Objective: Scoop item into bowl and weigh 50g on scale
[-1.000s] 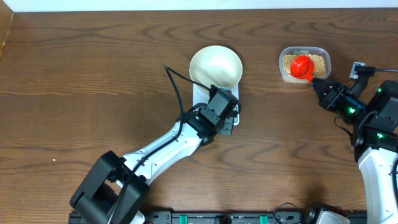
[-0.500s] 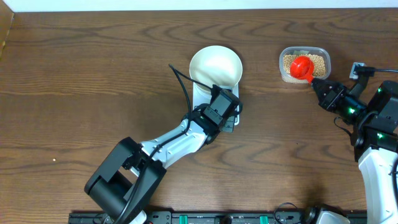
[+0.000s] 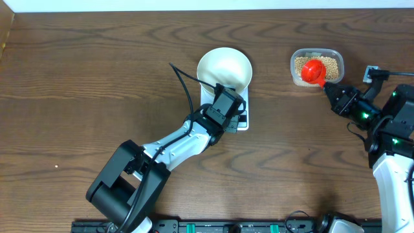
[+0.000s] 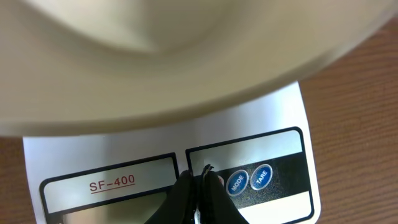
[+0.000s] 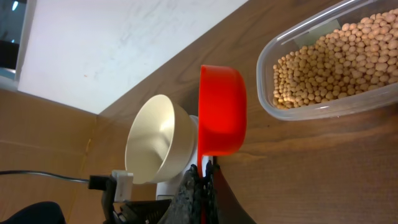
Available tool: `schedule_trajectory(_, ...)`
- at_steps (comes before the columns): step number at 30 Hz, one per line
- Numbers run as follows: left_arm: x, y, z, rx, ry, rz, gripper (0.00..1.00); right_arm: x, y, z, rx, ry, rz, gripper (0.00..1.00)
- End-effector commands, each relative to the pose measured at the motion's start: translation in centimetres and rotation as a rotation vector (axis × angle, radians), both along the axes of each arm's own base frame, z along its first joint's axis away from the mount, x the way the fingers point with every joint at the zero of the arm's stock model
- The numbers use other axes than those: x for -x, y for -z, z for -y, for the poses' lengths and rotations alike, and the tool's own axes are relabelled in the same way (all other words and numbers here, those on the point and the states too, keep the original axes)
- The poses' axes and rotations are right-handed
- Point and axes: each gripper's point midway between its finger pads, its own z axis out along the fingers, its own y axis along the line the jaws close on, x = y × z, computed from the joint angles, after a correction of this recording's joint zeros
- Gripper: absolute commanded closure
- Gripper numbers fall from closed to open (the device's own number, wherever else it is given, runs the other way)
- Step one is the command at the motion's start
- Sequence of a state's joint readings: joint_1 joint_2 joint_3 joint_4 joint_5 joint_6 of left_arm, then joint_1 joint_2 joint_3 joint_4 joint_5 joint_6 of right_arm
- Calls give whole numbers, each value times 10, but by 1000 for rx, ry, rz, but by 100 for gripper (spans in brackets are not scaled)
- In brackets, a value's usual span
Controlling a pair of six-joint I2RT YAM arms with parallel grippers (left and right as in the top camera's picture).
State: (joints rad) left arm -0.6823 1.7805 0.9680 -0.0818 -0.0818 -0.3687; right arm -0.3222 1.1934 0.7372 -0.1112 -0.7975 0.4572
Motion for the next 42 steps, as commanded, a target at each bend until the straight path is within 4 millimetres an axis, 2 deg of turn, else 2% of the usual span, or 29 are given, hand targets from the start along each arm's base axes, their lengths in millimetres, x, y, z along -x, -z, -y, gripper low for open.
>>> schedule_trajectory(1, 1, 8, -6, -34, 3, -5, 92, 1, -10, 0, 15, -15, 33, 99)
schedule_trajectory(17, 2, 9, -6, -37, 6, -7, 93, 4, -6, -1, 6, -16, 8, 99)
schedule_trajectory(25, 3, 22, -7, -49, 0, -29, 93, 4, -6, -1, 6, -15, 8, 99)
schedule_trajectory(42, 9, 23, 4, 0, 35, -60, 93, 3, -6, -1, 12, -17, 11, 99)
